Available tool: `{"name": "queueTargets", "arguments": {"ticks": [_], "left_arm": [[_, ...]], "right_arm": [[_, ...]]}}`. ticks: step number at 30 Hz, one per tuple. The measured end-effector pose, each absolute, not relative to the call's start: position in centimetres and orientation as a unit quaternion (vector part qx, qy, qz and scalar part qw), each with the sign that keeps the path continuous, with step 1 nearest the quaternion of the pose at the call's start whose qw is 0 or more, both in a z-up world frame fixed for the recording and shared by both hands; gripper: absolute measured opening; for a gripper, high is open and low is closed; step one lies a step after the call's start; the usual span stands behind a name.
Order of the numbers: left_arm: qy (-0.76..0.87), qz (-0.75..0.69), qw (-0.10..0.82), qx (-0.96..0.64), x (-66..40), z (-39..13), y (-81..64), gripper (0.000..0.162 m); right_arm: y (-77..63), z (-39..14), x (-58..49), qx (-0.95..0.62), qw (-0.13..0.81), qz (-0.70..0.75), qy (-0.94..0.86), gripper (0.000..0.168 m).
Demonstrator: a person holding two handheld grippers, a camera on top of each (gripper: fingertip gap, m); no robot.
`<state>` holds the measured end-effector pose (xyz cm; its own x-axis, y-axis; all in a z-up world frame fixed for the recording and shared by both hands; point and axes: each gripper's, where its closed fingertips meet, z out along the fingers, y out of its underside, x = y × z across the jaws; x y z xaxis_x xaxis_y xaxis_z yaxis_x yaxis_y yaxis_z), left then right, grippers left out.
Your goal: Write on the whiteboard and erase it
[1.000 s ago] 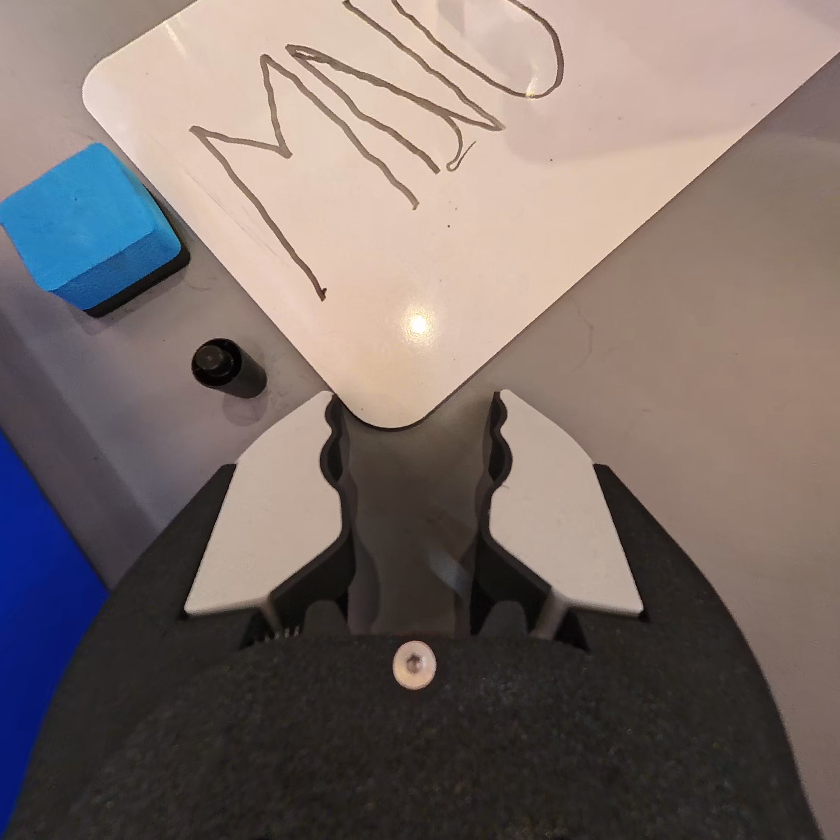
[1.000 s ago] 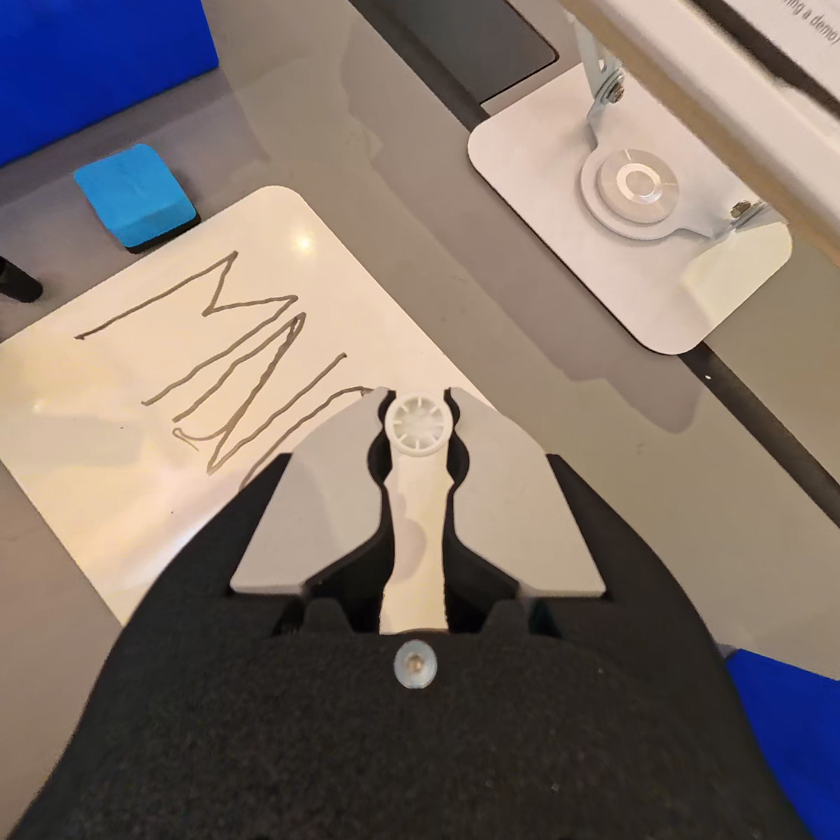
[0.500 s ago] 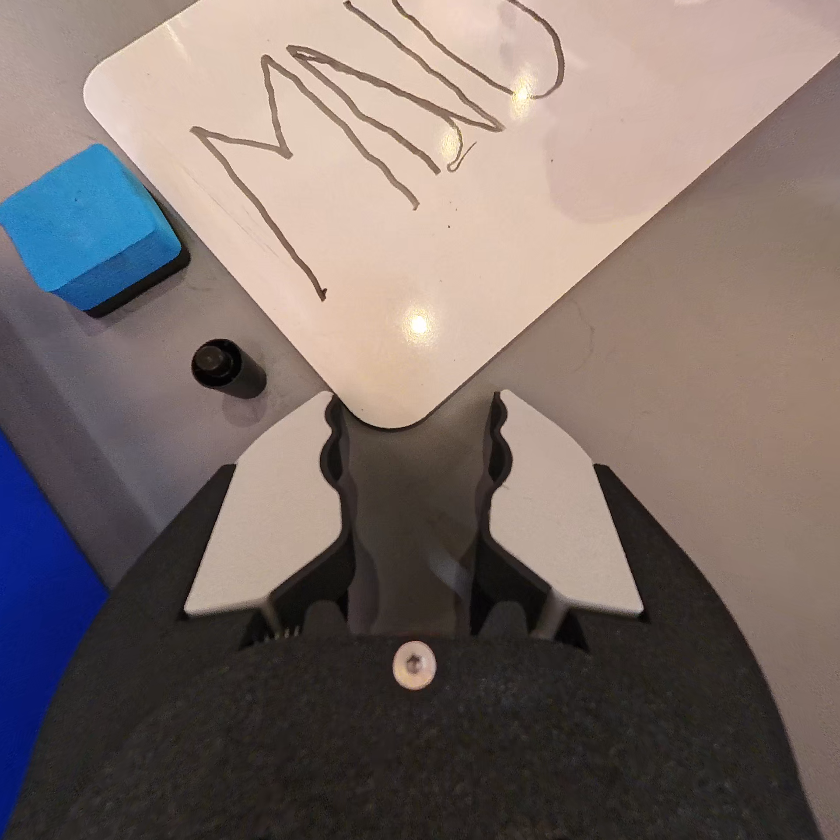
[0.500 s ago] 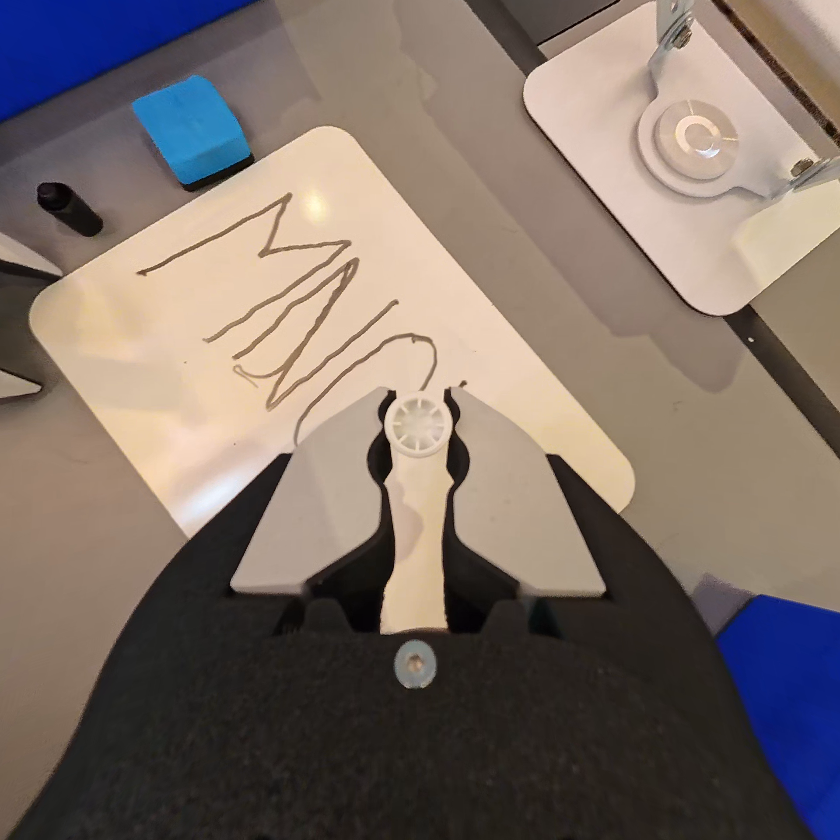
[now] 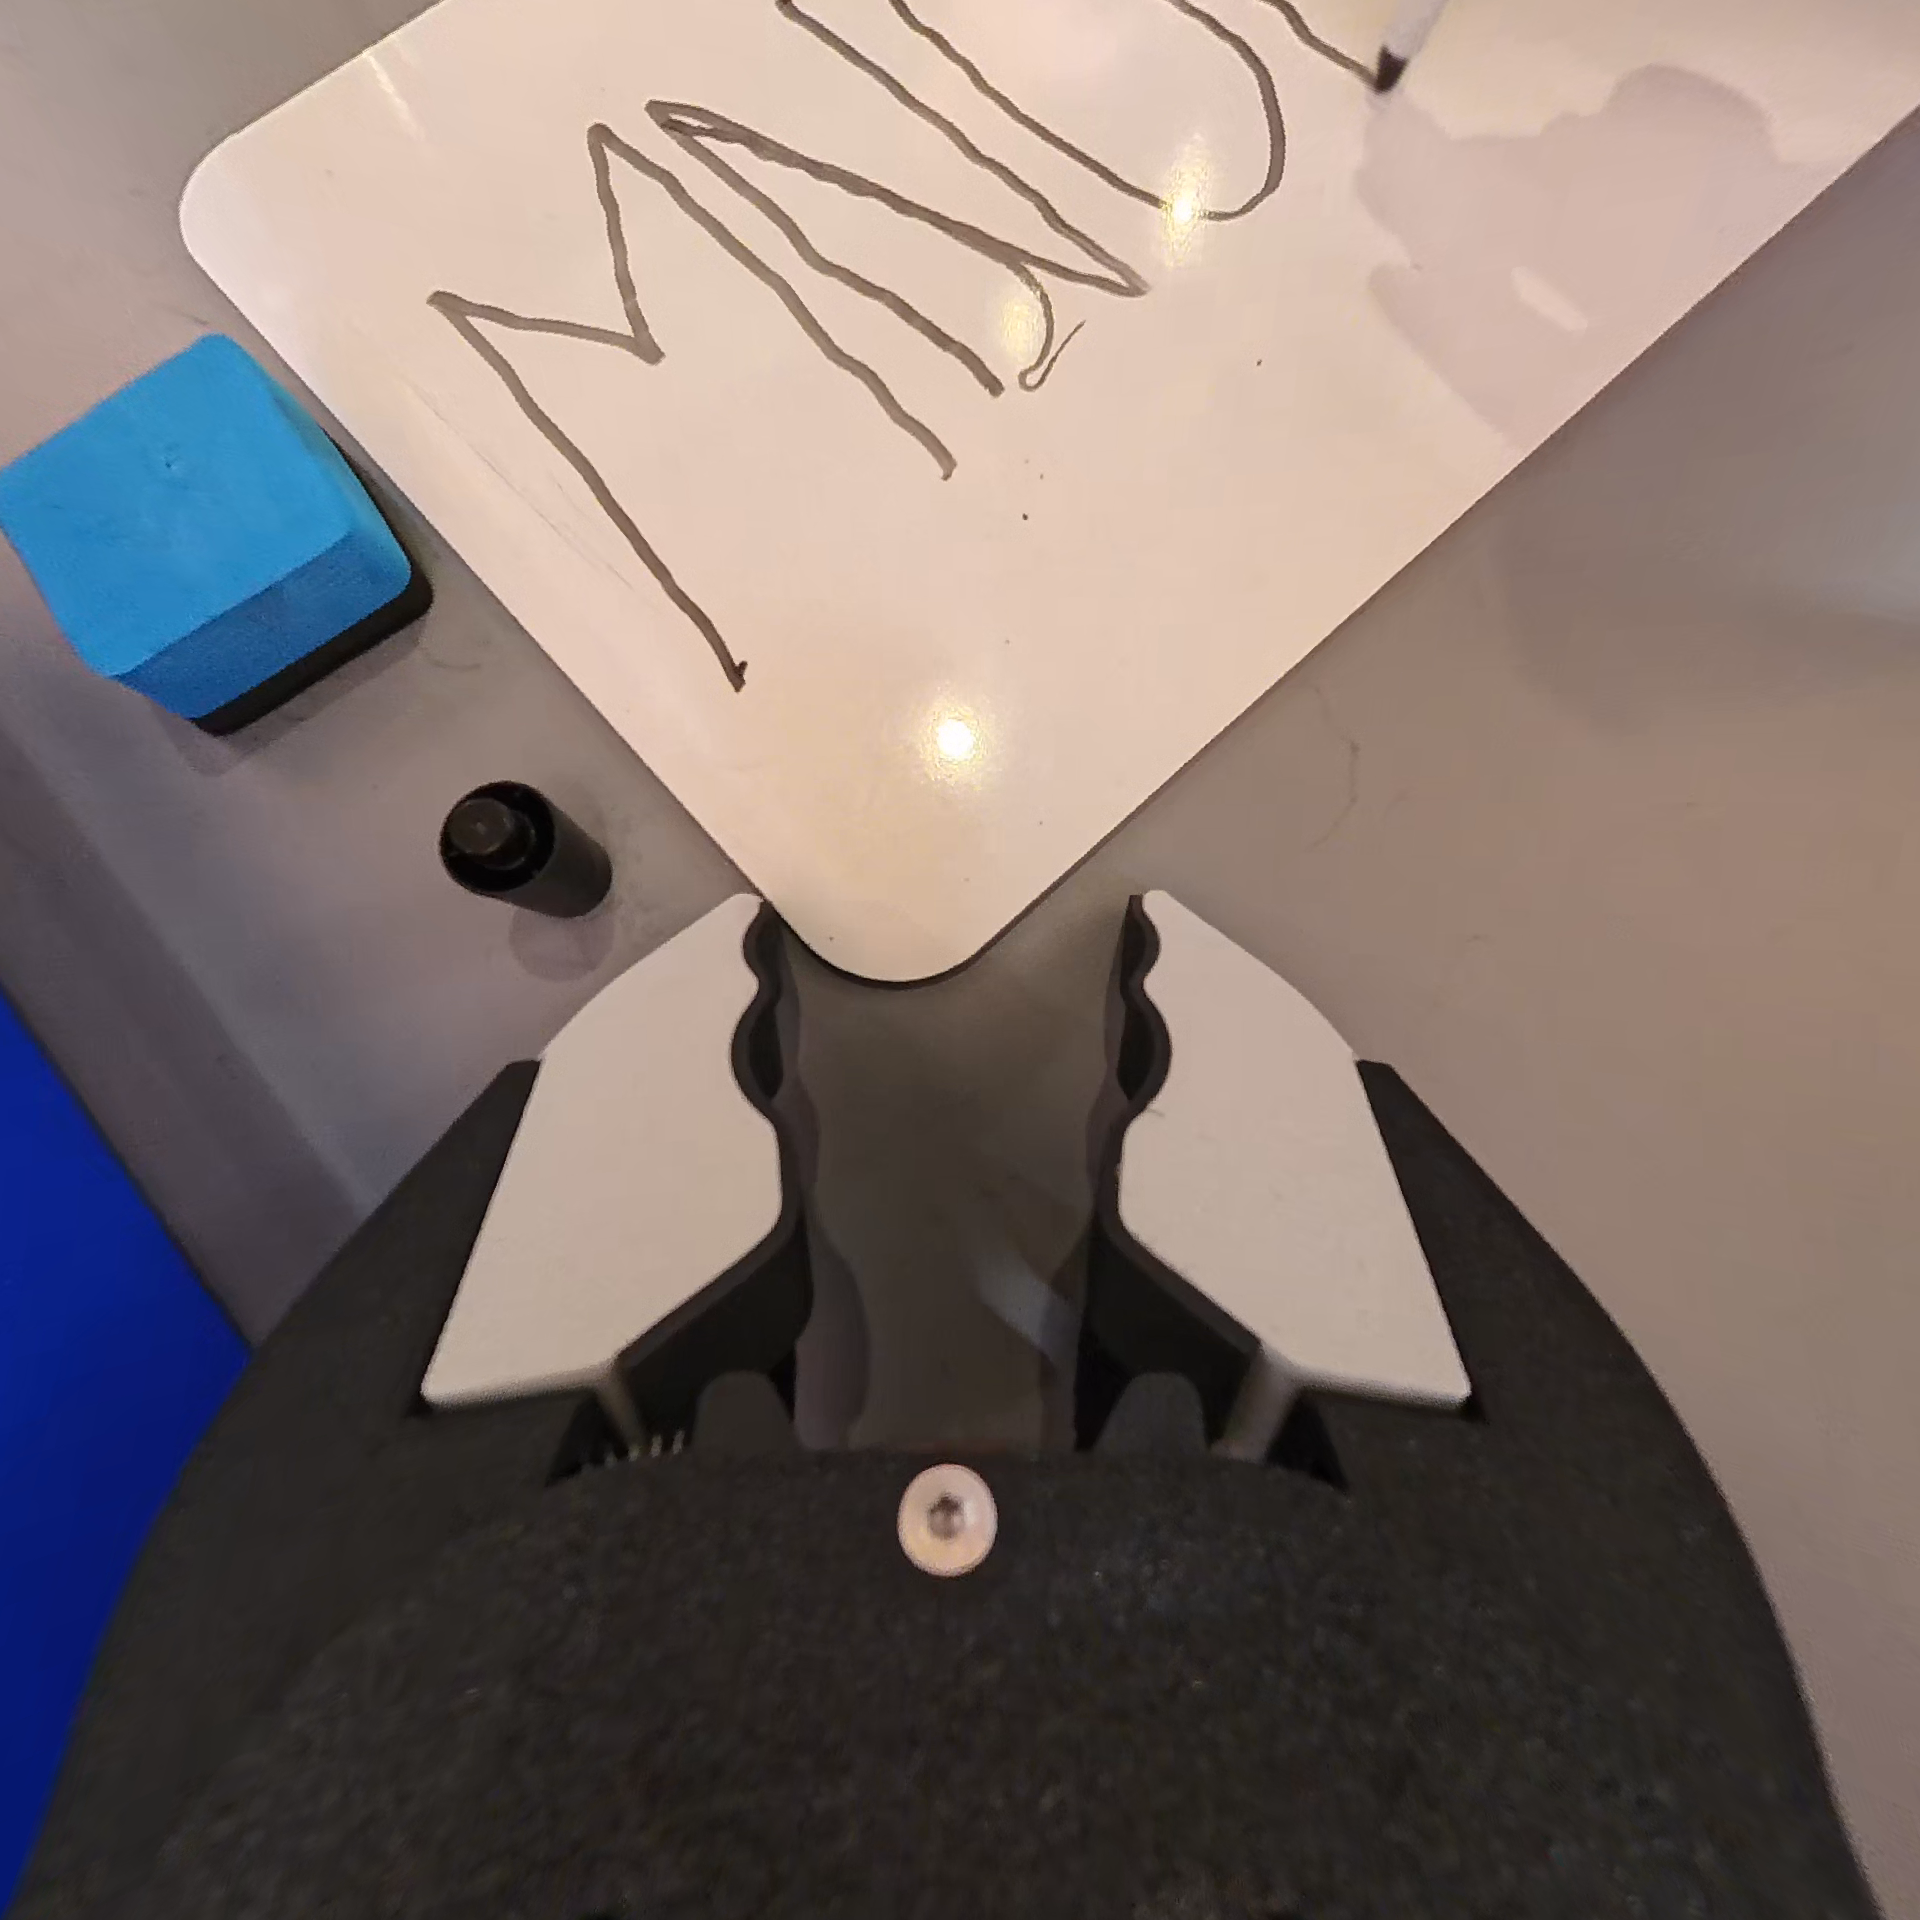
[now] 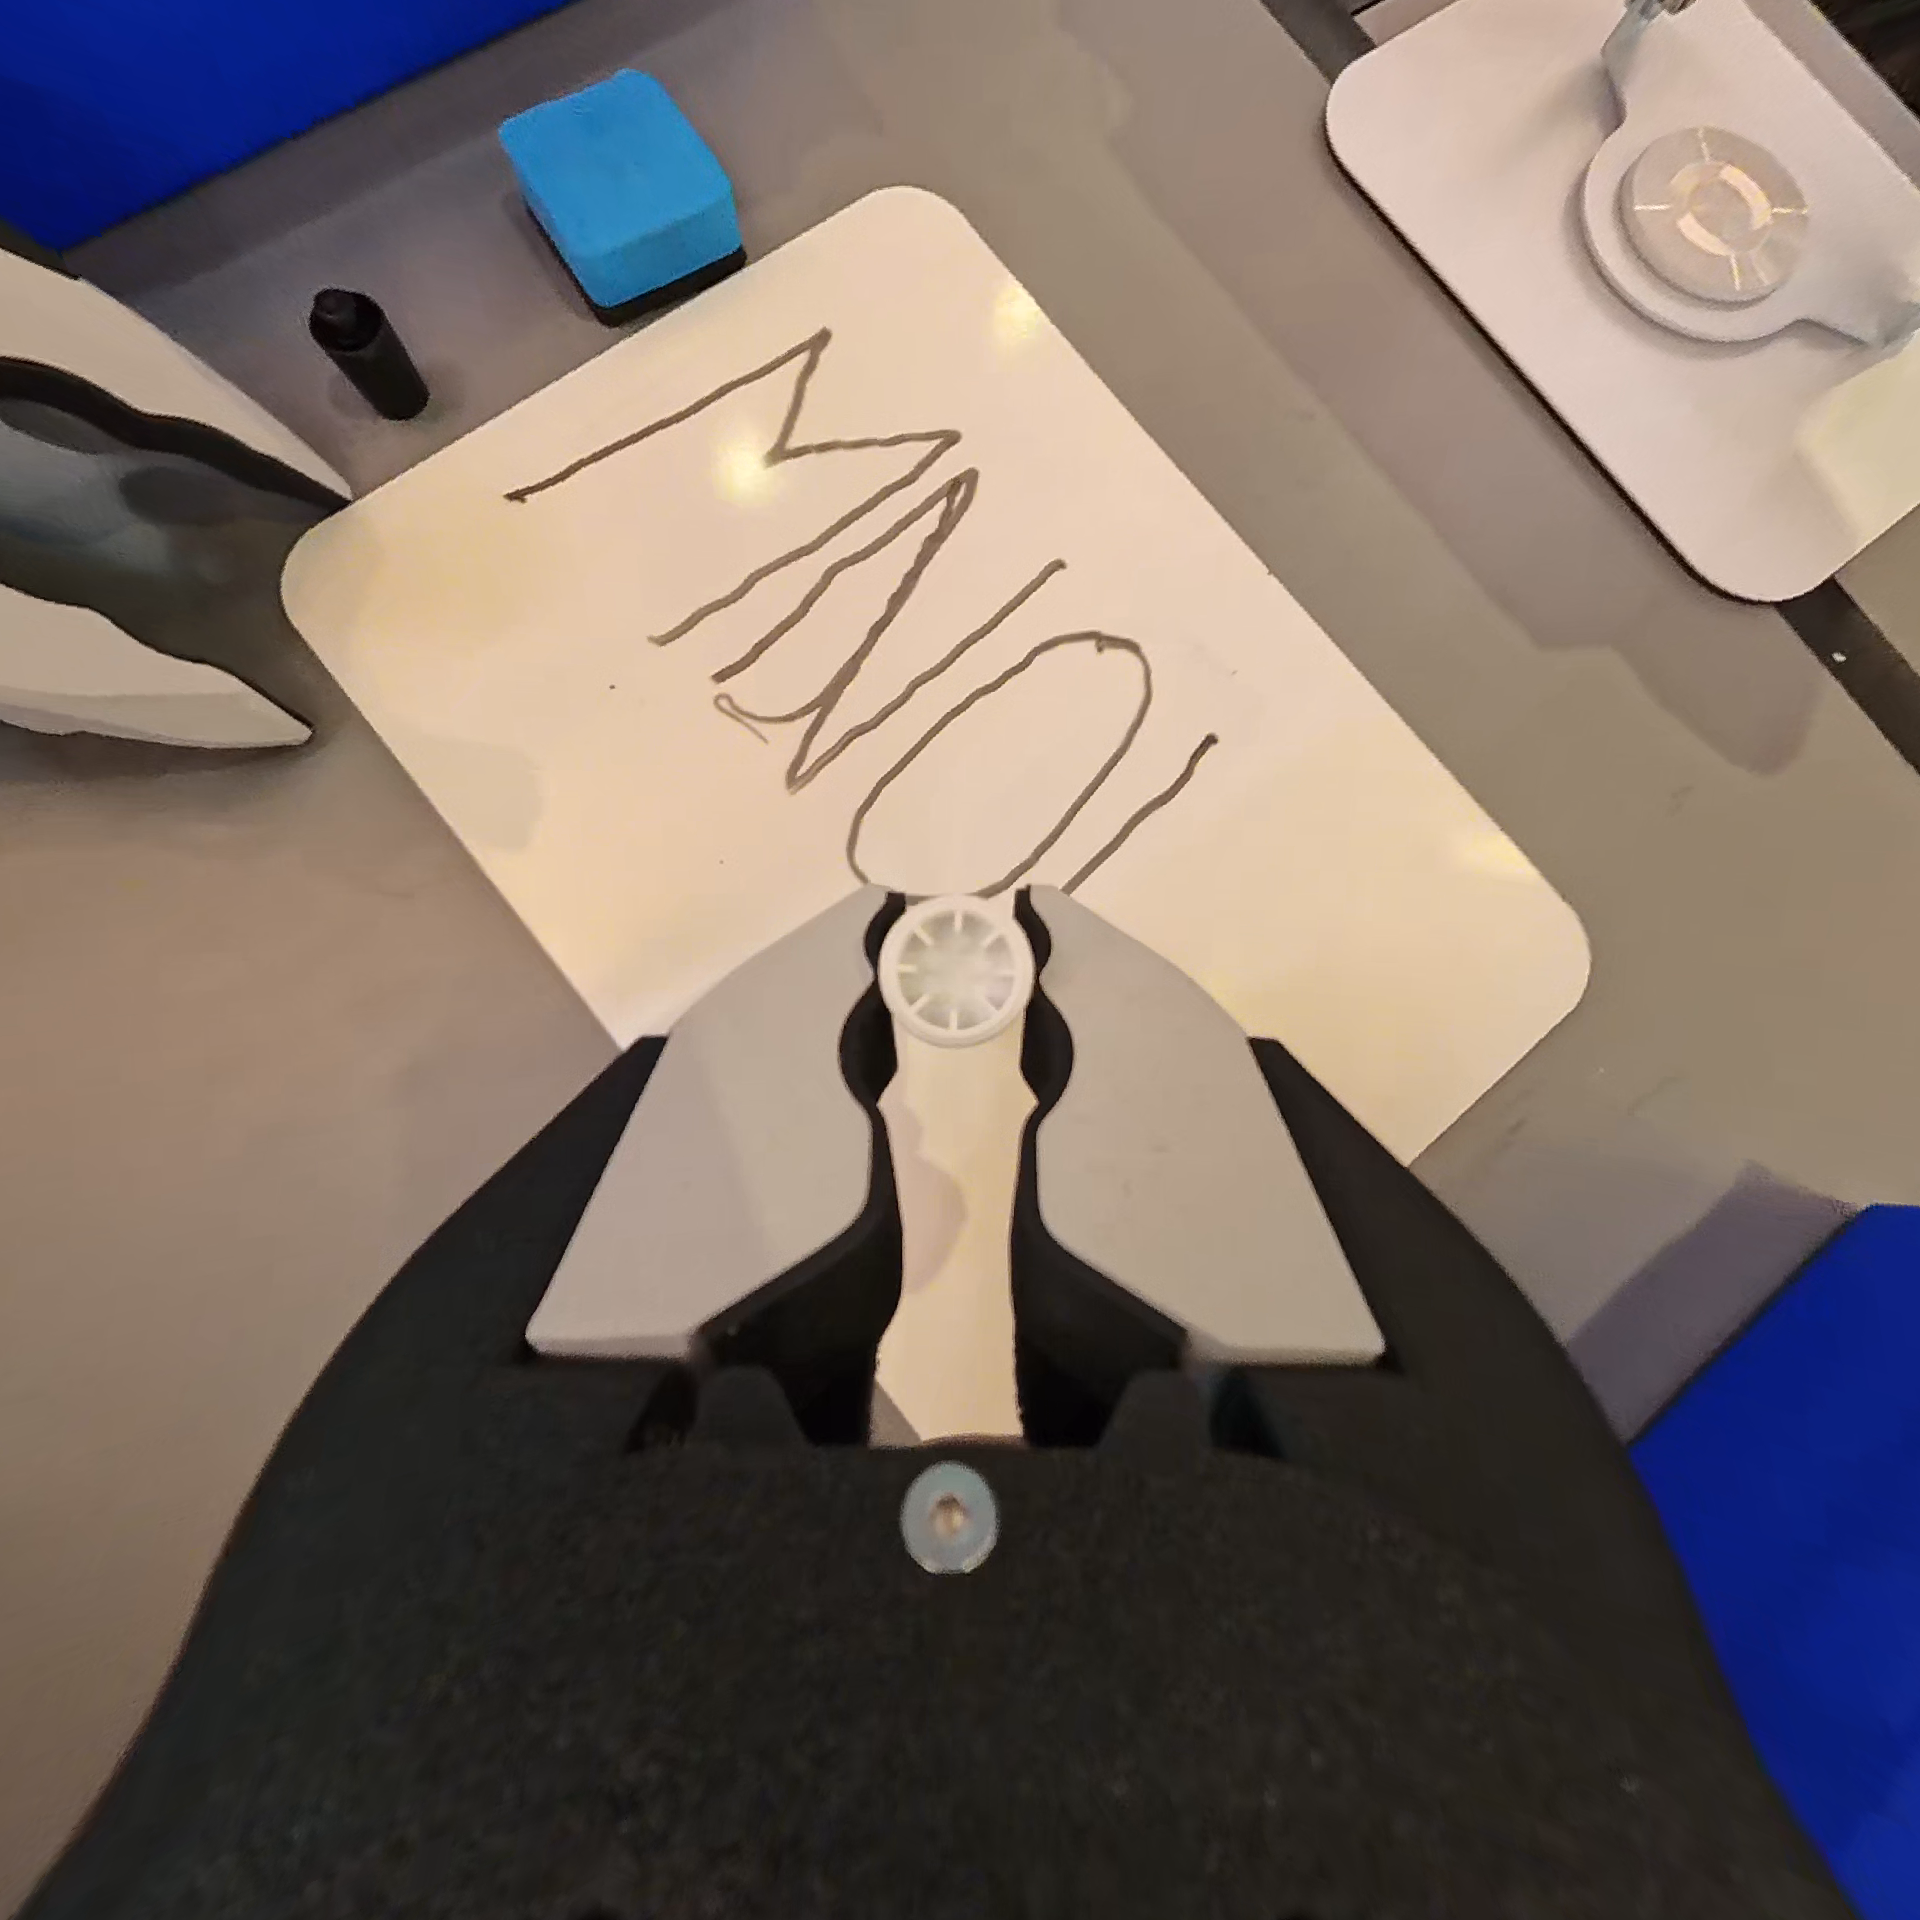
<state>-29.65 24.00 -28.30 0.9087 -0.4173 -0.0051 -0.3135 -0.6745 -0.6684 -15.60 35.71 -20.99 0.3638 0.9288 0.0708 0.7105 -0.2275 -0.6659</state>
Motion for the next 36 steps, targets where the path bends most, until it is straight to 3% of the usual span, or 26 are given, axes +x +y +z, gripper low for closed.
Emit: {"name": "queueTargets", "arguments": {"ticks": [11,36], "left_arm": [[0.197,-0.073,0.35,-0.913,-29.6,-28.3,24.0,0.062],[0.199,-0.075,0.353,-0.911,-29.5,-28.3,24.0,0.063]], "right_arm": [[39.8,-17.6,-16.4,-0.756,0.41,0.166,-0.483,0.02],[45.6,-21.0,-18.5,-0.782,0.357,0.143,-0.491,0.02]]}}
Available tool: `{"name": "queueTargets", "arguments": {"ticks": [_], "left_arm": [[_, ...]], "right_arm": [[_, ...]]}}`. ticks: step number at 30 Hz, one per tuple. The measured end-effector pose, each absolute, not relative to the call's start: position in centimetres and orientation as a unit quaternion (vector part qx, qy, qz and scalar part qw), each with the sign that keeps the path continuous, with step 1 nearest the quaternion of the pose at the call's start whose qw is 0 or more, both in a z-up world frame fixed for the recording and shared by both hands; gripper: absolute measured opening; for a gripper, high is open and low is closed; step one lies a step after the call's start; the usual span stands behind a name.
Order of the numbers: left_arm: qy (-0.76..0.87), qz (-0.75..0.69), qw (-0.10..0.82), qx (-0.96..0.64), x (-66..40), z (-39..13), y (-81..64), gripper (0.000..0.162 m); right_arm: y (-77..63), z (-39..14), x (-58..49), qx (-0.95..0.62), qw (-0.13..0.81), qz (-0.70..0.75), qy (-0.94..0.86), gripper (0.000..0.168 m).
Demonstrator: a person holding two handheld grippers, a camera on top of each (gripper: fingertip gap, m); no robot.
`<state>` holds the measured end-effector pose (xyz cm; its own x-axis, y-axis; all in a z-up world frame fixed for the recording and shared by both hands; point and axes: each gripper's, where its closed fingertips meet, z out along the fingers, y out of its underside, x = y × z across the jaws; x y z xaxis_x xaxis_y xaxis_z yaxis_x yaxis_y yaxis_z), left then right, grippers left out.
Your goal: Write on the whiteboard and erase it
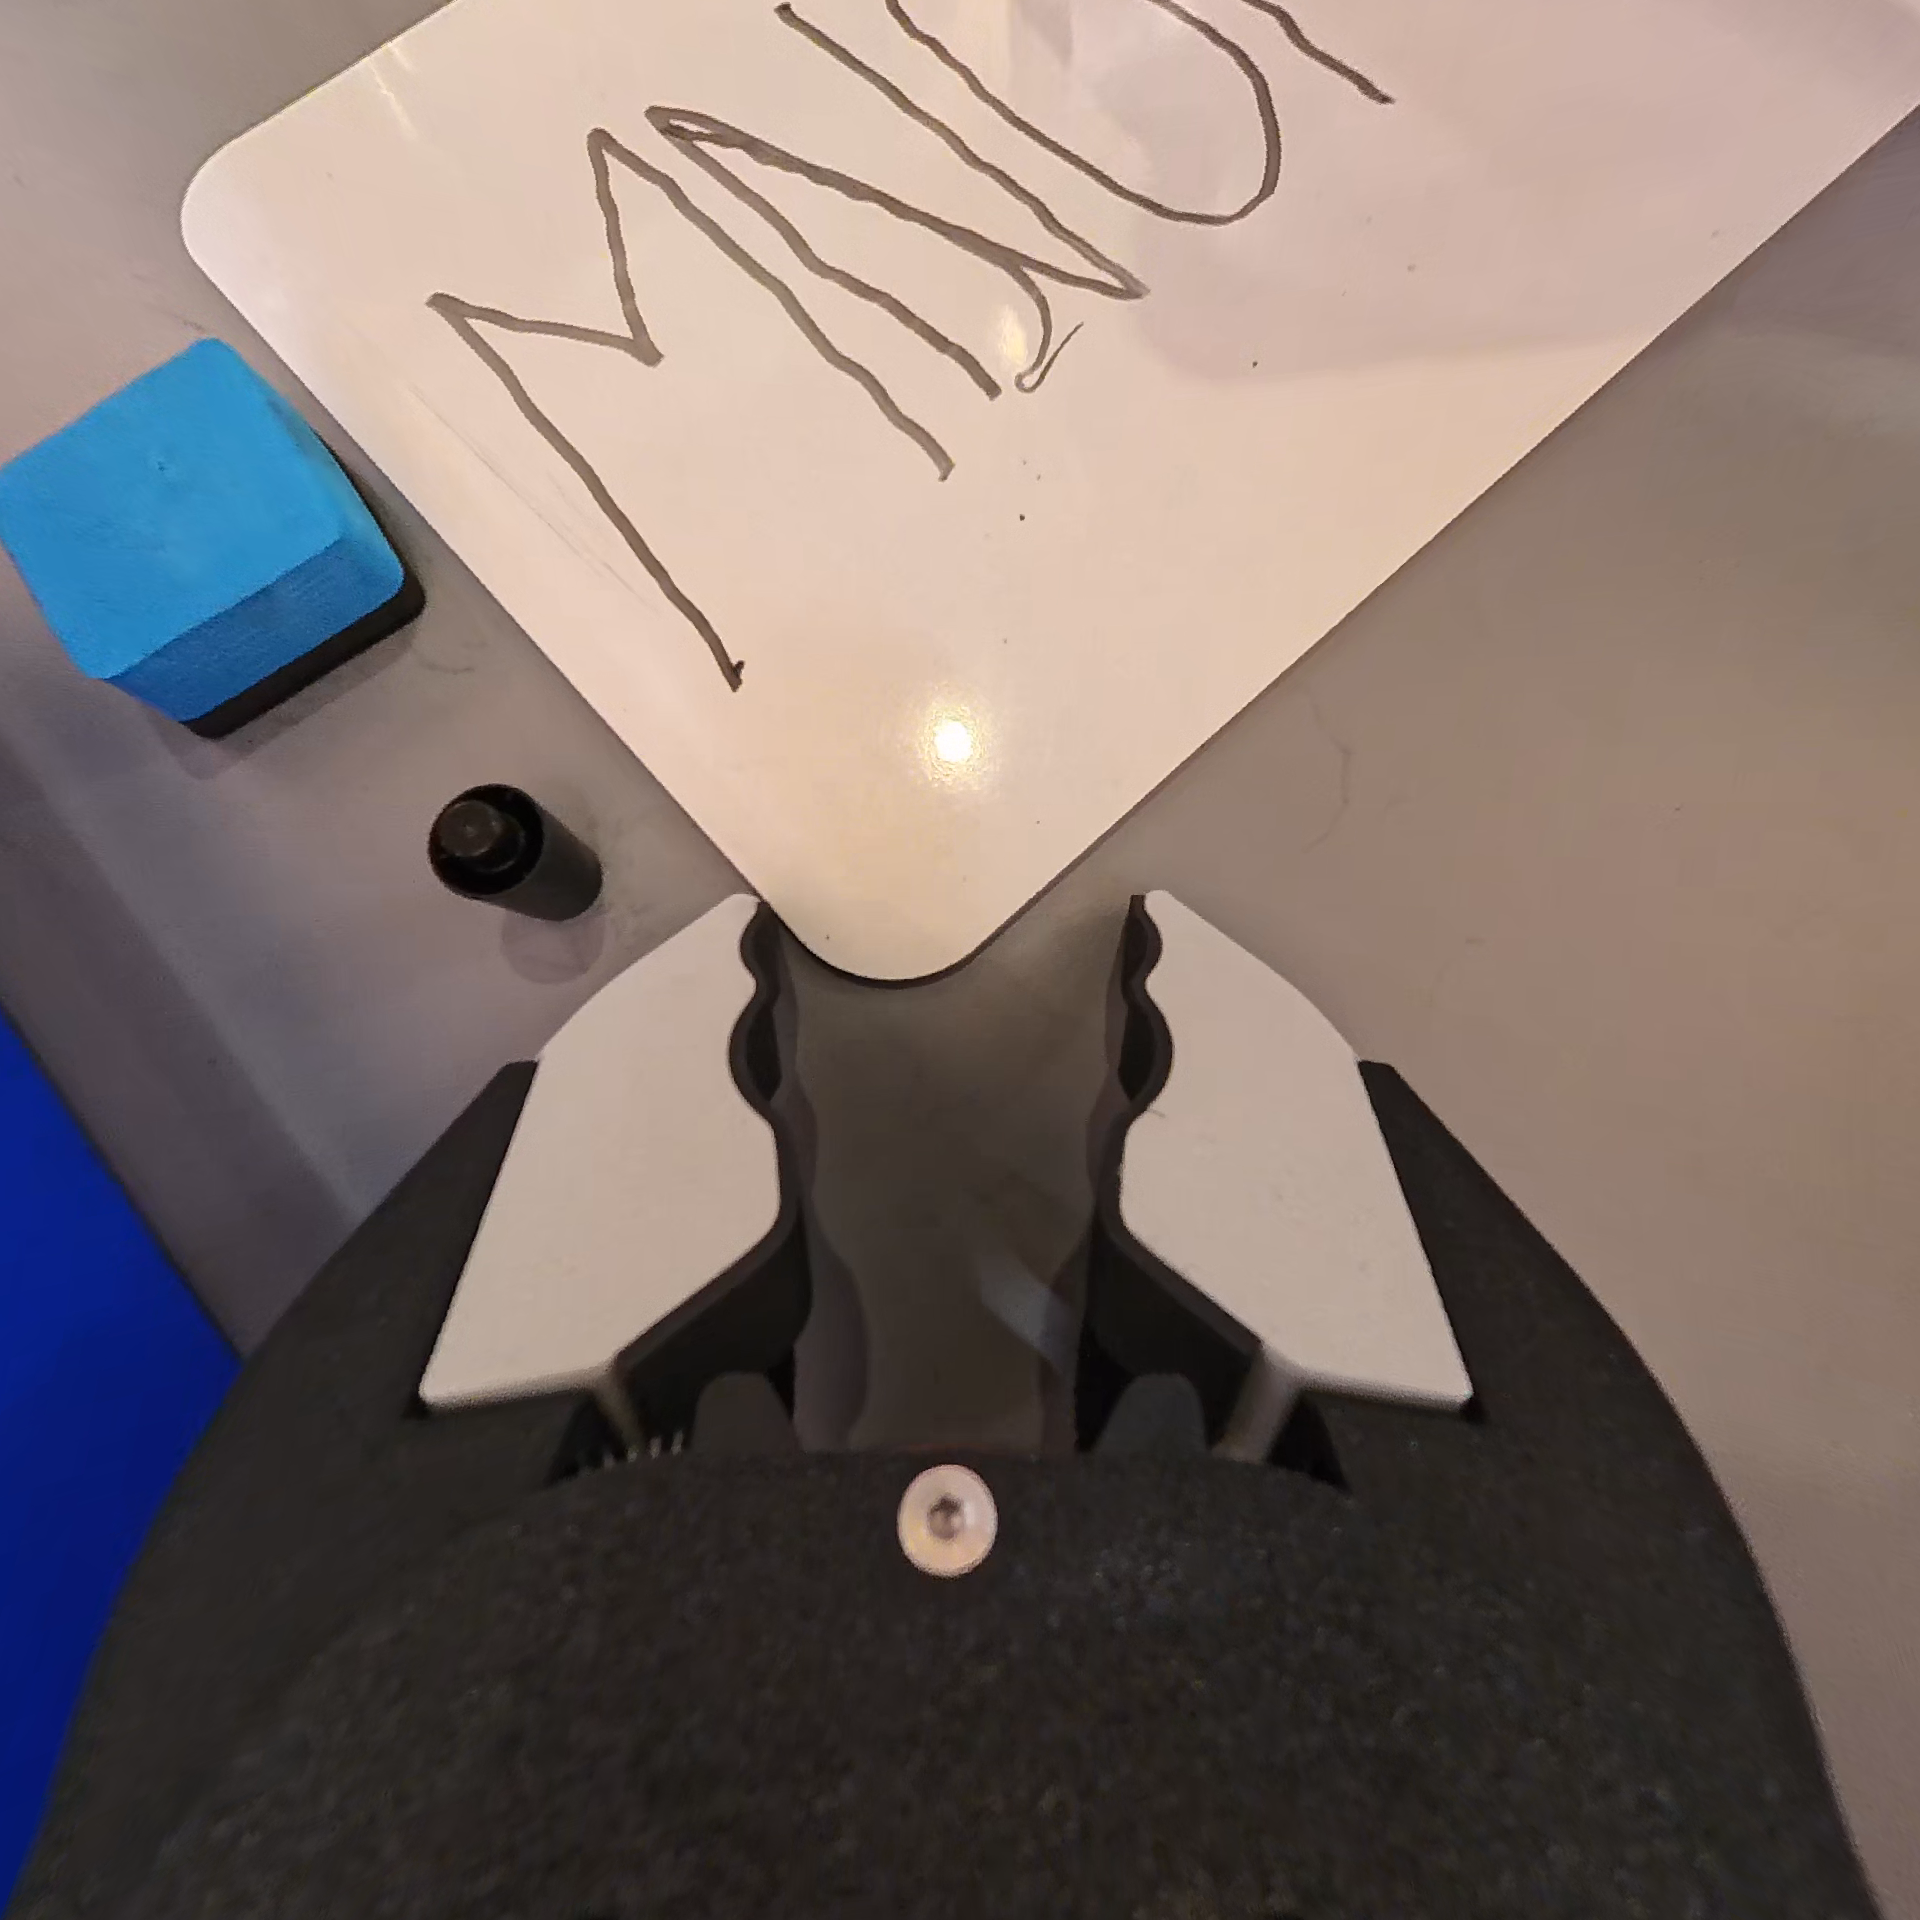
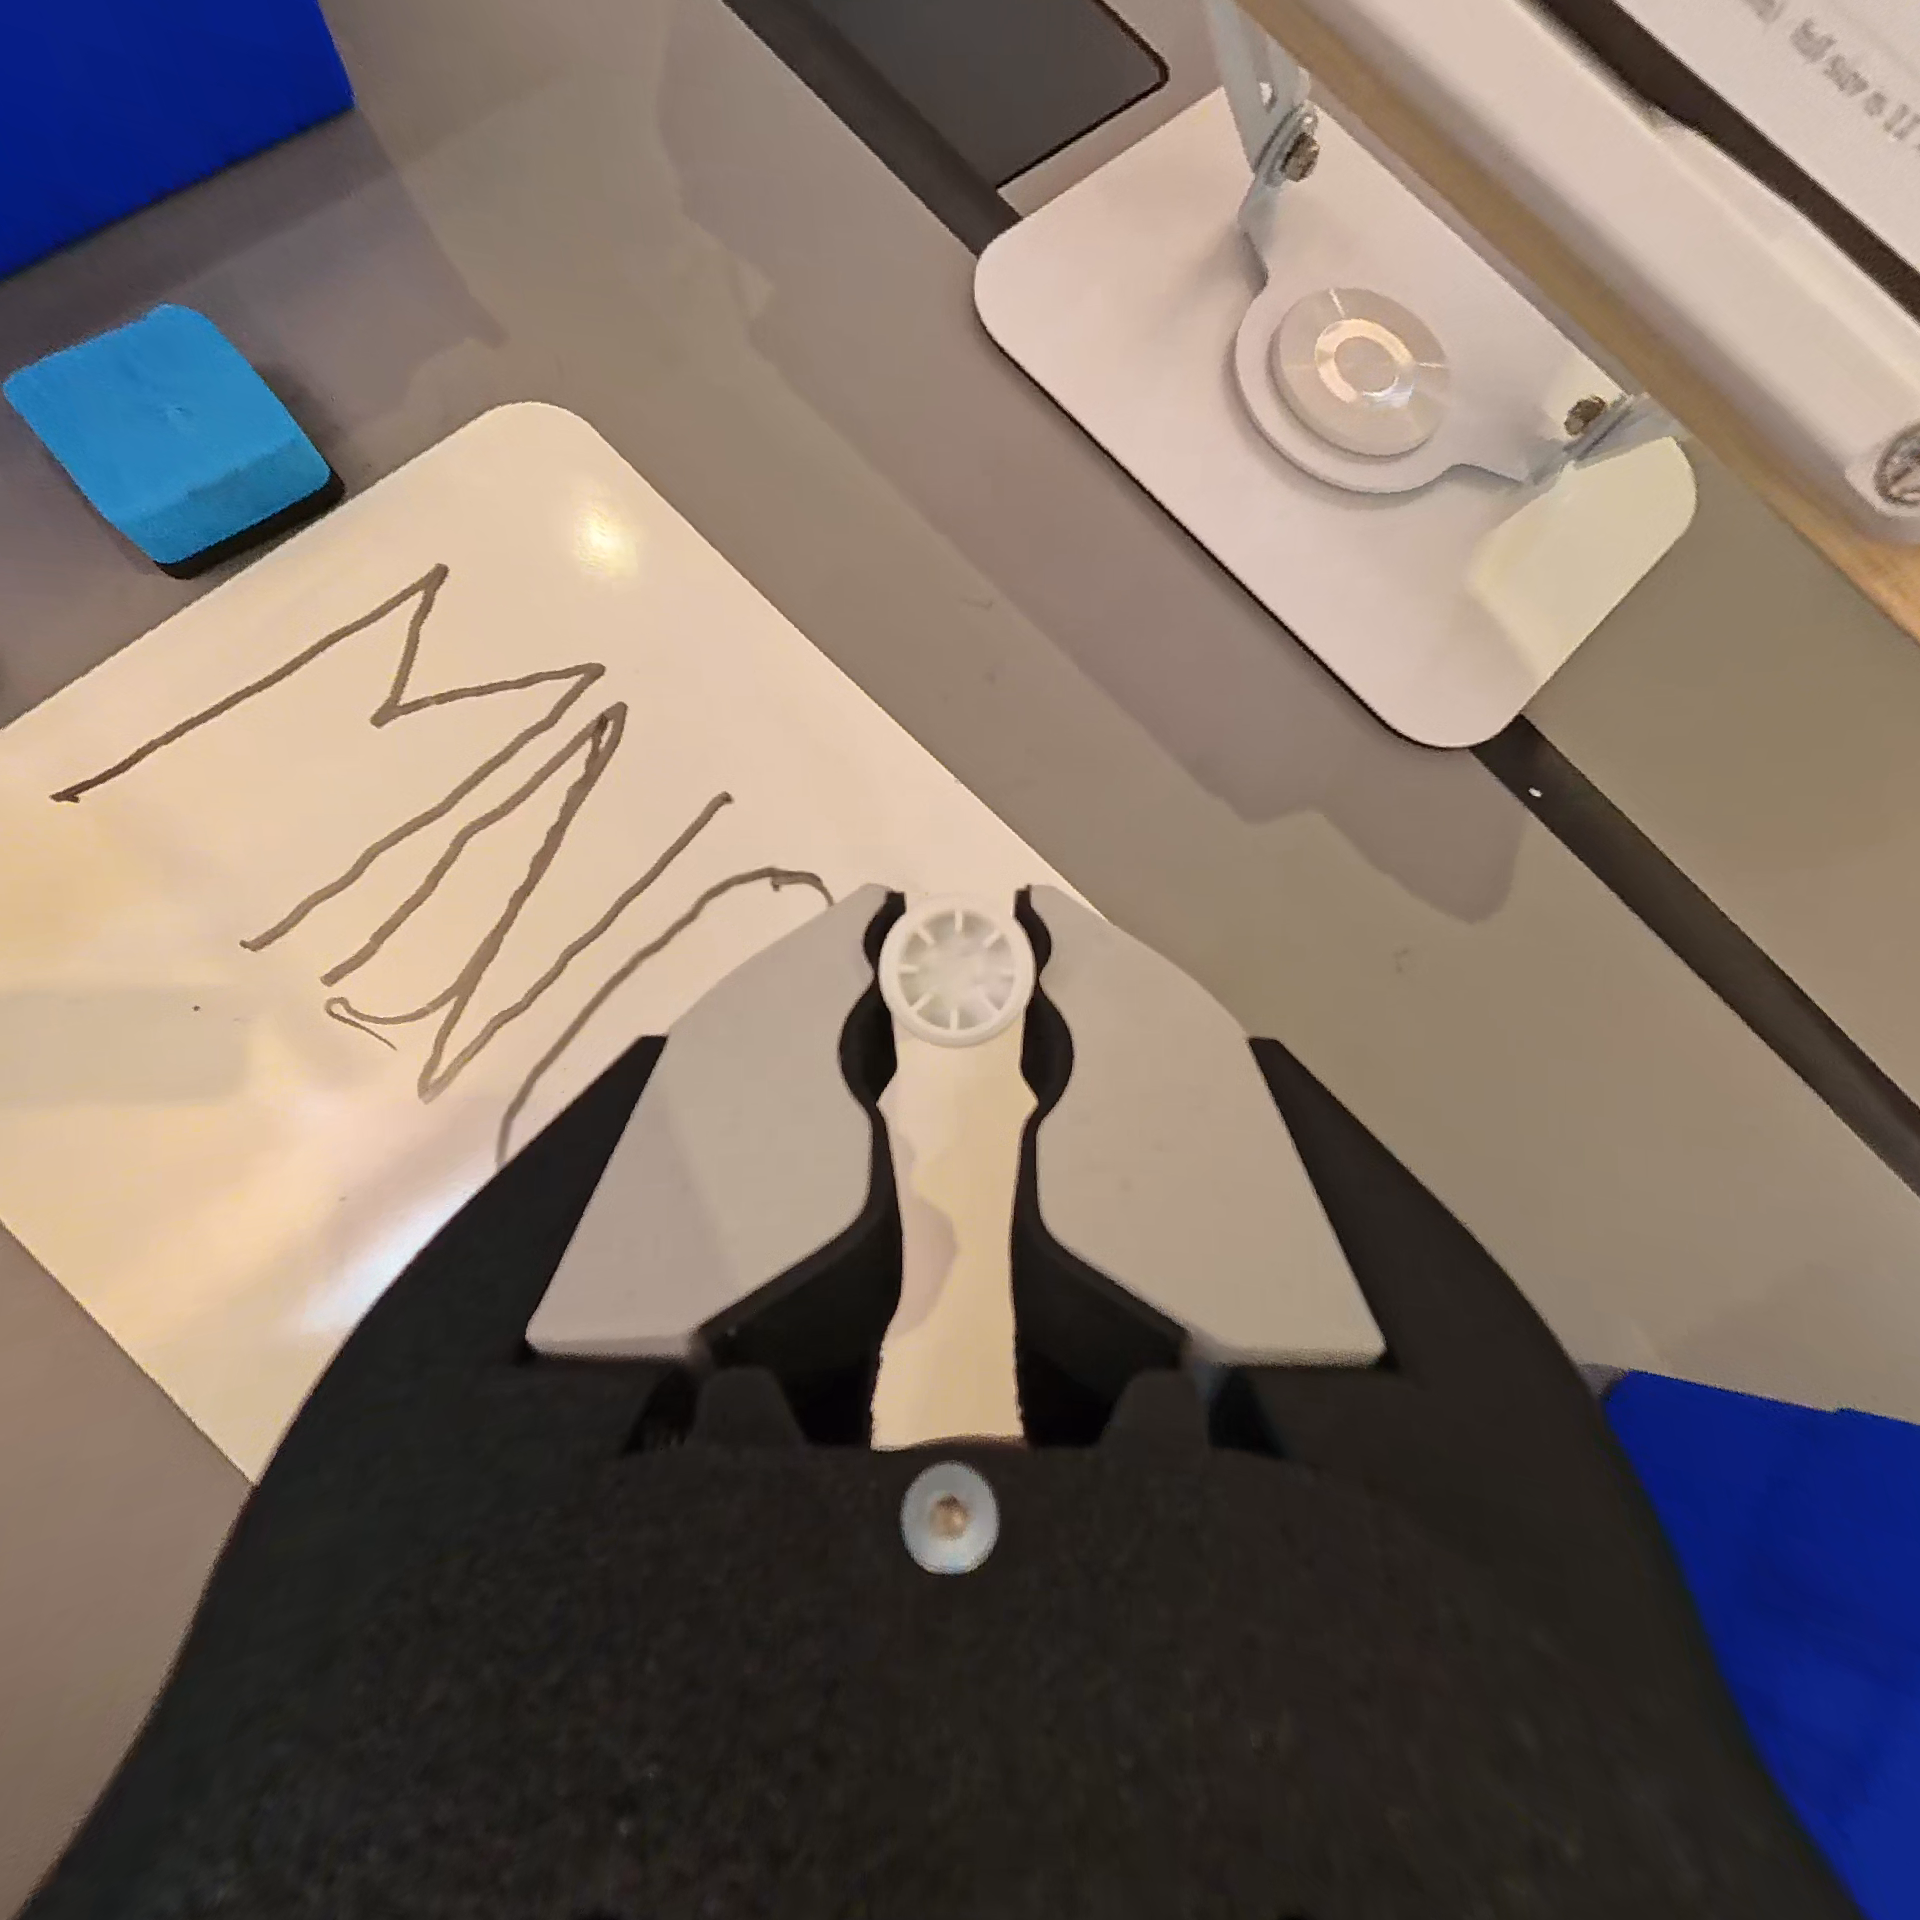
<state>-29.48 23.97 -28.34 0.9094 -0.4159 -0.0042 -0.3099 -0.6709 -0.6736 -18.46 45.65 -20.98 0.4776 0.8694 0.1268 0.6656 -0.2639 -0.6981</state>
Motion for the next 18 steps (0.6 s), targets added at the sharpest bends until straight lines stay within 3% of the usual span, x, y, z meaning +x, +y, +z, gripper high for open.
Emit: {"name": "queueTargets", "arguments": {"ticks": [18], "left_arm": [[0.2,-0.076,0.354,-0.91,-29.5,-28.4,23.9,0.064]], "right_arm": [[43.1,-21.0,-16.4,-0.788,0.343,0.135,-0.493,0.02]]}}
